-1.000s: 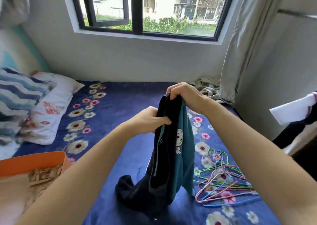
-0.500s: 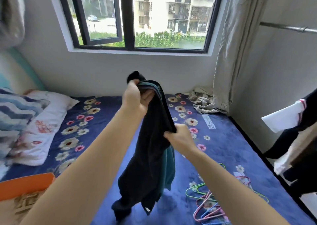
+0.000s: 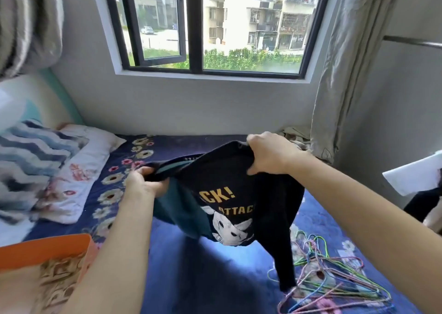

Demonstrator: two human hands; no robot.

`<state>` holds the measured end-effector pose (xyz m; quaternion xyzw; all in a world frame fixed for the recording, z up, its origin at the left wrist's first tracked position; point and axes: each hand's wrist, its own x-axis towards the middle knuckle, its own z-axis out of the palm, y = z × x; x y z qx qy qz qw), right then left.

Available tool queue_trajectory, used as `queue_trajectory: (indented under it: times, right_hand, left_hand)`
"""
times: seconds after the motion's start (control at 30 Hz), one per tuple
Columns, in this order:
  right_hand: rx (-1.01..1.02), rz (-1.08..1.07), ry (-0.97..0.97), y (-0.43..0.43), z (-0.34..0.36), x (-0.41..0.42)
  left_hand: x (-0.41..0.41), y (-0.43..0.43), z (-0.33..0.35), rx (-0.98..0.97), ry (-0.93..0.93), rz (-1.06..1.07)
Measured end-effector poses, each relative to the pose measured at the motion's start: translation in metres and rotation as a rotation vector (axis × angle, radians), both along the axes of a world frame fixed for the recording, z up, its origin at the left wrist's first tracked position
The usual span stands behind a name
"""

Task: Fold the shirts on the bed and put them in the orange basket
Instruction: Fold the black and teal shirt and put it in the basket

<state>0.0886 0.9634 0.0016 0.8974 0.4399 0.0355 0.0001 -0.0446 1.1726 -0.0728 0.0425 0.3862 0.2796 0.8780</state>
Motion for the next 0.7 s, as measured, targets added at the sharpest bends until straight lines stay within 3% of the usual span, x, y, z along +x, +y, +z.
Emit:
queue_trajectory:
  times: [0.07,0.17,0.27,0.37,0.4,0.47,0.53,0.7]
  right_hand:
    - [-0.064,-0.041,-0.098,-0.005,-0.013,0.001]
    - [0.03,-0.105,-0.141,-0.007,-0.028,0.005]
    - [0.201,-0.155,-0.24,-0.021,-0.041,0.011]
    - [0.529,-0.261,-0.282,-0.052,-0.058,0.024]
    - [0.697,-0.319,-0.149,-0.063,-0.062,0.03]
    - [1.005,-0.375,0.362,-0.075,-0.065,0.036]
    - [1.078,-0.358,0.666,-0.085,-0.066,0.037]
    - [0.804,-0.118,0.657,-0.108,-0.04,0.046]
  left_hand:
    - [-0.008,-0.009,-0.01,-0.034,-0.017,0.05]
    - [-0.012,-0.02,-0.026,-0.039,-0.08,0.066]
    - [-0.013,-0.024,-0.035,0.05,-0.187,0.05]
    - [-0.019,-0.022,-0.036,0.225,-0.364,0.061]
    - [-0.023,-0.02,-0.037,0.308,-0.394,0.056]
    - [-0.033,-0.015,-0.039,0.49,-0.417,-0.032]
    - [-0.041,-0.01,-0.039,0.571,-0.441,-0.121]
    - [-0.072,0.006,-0.009,0.757,-0.436,-0.136]
